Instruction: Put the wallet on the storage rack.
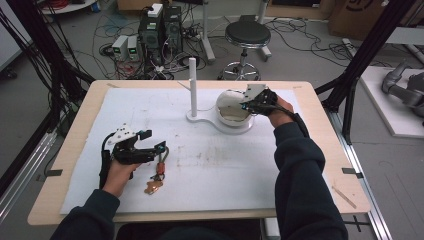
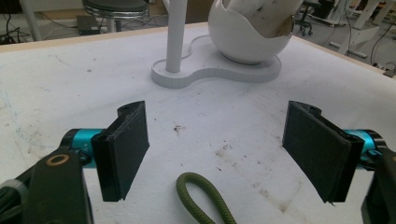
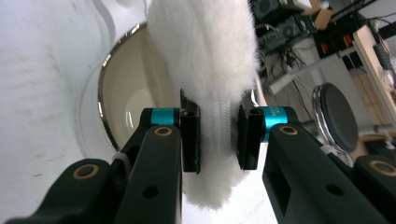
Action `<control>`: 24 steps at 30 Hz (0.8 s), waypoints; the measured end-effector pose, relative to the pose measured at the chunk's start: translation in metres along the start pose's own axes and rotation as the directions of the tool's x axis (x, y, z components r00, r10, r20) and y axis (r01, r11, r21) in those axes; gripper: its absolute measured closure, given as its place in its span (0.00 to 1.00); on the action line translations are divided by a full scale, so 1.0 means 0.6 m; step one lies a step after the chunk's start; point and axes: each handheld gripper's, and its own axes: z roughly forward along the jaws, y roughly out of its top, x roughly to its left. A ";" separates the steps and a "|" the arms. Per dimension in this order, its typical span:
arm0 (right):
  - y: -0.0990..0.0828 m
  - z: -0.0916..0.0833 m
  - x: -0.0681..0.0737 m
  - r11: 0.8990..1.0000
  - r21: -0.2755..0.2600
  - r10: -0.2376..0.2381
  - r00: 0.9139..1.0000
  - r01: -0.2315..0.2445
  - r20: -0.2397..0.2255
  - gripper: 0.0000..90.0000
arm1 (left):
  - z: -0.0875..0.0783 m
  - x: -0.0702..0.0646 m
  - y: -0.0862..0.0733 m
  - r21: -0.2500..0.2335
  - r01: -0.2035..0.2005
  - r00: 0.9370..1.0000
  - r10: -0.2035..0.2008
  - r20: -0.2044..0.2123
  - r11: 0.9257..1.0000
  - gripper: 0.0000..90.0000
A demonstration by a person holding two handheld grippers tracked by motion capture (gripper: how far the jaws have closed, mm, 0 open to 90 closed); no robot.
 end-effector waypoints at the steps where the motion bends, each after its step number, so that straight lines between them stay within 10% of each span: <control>1: 0.003 0.008 0.004 1.000 0.021 -0.013 1.000 0.013 -0.002 0.84 | 0.000 0.000 0.000 0.000 0.000 1.000 0.000 0.000 1.000 0.25; 5: 0.008 0.024 0.019 0.998 0.061 -0.015 1.000 0.015 0.002 0.82 | -0.001 0.000 0.000 -0.005 0.006 1.000 -0.006 0.001 1.000 0.25; 8: 0.003 0.019 0.020 0.996 0.033 0.086 0.996 -0.086 -0.013 0.65 | -0.002 0.001 -0.002 -0.006 0.013 1.000 -0.013 0.002 1.000 0.25; 9: -0.010 0.009 0.015 0.970 -0.037 0.239 0.970 -0.241 -0.041 0.56 | -0.002 0.001 -0.002 -0.008 0.018 1.000 -0.018 0.004 1.000 0.25; 10: -0.010 0.009 0.015 0.970 -0.037 0.239 0.970 -0.241 -0.041 0.56 | -0.003 0.001 -0.002 -0.007 0.018 1.000 -0.018 0.003 1.000 0.25; 11: -0.018 0.001 0.006 0.907 -0.058 0.408 0.905 -0.417 -0.120 0.56 | -0.003 0.001 -0.002 -0.007 0.019 1.000 -0.019 0.004 1.000 0.25; 12: -0.018 0.001 0.006 0.907 -0.058 0.408 0.905 -0.417 -0.120 0.56 | -0.002 0.001 -0.002 -0.008 0.020 1.000 -0.020 0.004 1.000 0.25; 15: -0.024 -0.004 0.001 0.837 -0.084 0.515 0.831 -0.540 -0.210 0.67 | -0.003 0.001 -0.002 -0.003 0.013 1.000 -0.013 0.004 1.000 0.25; 16: -0.025 0.001 0.004 0.830 -0.070 0.525 0.818 -0.553 -0.232 0.73 | -0.003 0.000 -0.002 -0.008 0.017 1.000 -0.017 0.005 1.000 0.25; 18: -0.023 0.004 0.007 0.846 -0.042 0.512 0.832 -0.532 -0.215 0.75 | -0.003 0.001 -0.002 -0.007 0.020 1.000 -0.020 0.006 1.000 0.25; 19: -0.016 0.004 0.014 0.886 -0.006 0.457 0.876 -0.464 -0.155 0.77 | -0.003 0.001 -0.002 -0.009 0.023 1.000 -0.023 0.008 1.000 0.25; 20: -0.016 0.004 0.014 0.886 -0.006 0.457 0.876 -0.464 -0.155 0.77 | -0.003 0.001 -0.002 -0.007 0.024 1.000 -0.024 0.008 1.000 0.25; 21: -0.009 -0.003 0.017 0.904 0.009 0.425 0.897 -0.427 -0.119 0.73 | -0.002 0.001 -0.002 -0.005 0.023 1.000 -0.023 0.007 1.000 0.25; 24: -0.009 -0.011 0.018 0.892 -0.009 0.447 0.887 -0.451 -0.116 0.59 | -0.003 0.001 -0.002 -0.004 0.023 1.000 -0.023 0.008 1.000 0.25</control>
